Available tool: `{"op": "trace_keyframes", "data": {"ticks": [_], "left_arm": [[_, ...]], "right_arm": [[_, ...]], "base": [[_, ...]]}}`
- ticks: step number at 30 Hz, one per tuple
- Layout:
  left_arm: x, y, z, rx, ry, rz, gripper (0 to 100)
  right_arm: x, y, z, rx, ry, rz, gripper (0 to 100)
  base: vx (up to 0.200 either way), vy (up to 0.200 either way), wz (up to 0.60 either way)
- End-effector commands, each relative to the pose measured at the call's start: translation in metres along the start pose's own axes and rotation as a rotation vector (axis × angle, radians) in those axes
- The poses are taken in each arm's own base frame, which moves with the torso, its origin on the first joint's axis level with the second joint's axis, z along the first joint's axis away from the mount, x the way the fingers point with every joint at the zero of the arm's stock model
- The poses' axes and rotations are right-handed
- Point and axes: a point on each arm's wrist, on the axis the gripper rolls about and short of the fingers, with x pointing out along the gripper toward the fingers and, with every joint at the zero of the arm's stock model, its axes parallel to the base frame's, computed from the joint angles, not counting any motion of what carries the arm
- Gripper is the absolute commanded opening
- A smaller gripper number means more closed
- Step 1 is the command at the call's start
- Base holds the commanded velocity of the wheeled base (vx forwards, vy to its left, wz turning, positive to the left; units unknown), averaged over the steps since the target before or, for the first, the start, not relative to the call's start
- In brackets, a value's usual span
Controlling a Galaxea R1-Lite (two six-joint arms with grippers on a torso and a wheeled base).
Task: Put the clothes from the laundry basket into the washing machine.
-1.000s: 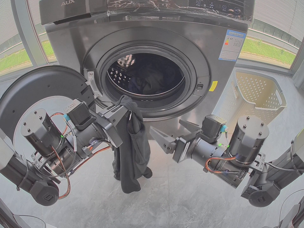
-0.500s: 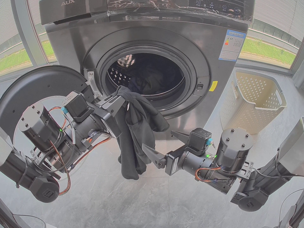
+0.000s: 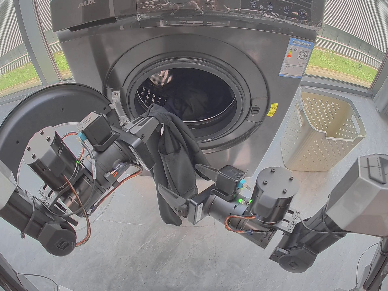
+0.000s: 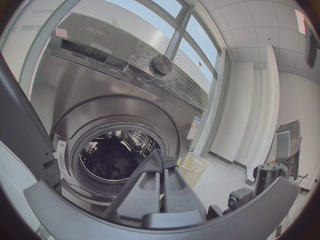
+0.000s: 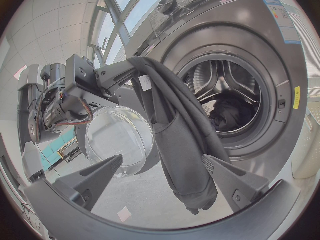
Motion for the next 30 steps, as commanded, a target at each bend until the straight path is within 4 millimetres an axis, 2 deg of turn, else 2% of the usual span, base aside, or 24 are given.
{"op": "trace_keyframes", "data": {"ticks": [1, 14, 20, 21, 26, 30], "left_arm": [[0.001, 0.0, 0.001, 0.0, -0.006, 0.003, 0], [0.0, -0.001, 0.004, 0.001, -0.015, 0.001, 0], [0.0, 0.0, 0.004, 0.001, -0.015, 0.002, 0], [0.0, 0.0, 0.003, 0.001, -0.013, 0.002, 0], [0.001, 0.002, 0.001, 0.002, -0.006, 0.007, 0], [0.001, 0.002, 0.0, 0.001, -0.004, 0.007, 0]], "right_arm": [[0.016, 0.001, -0.016, -0.012, 0.009, 0.004, 100], [0.054, -0.011, -0.025, -0.018, -0.052, -0.028, 100], [0.058, -0.017, -0.024, -0.016, -0.069, -0.045, 100], [0.058, -0.017, -0.022, -0.016, -0.072, -0.044, 0], [0.052, -0.014, -0.016, -0.011, -0.074, -0.04, 0], [0.039, -0.01, -0.01, -0.009, -0.061, -0.032, 0]], "base": [[0.0, 0.0, 0.0], [0.0, 0.0, 0.0], [0.0, 0.0, 0.0], [0.0, 0.0, 0.0], [0.0, 0.0, 0.0], [0.0, 0.0, 0.0]]}}
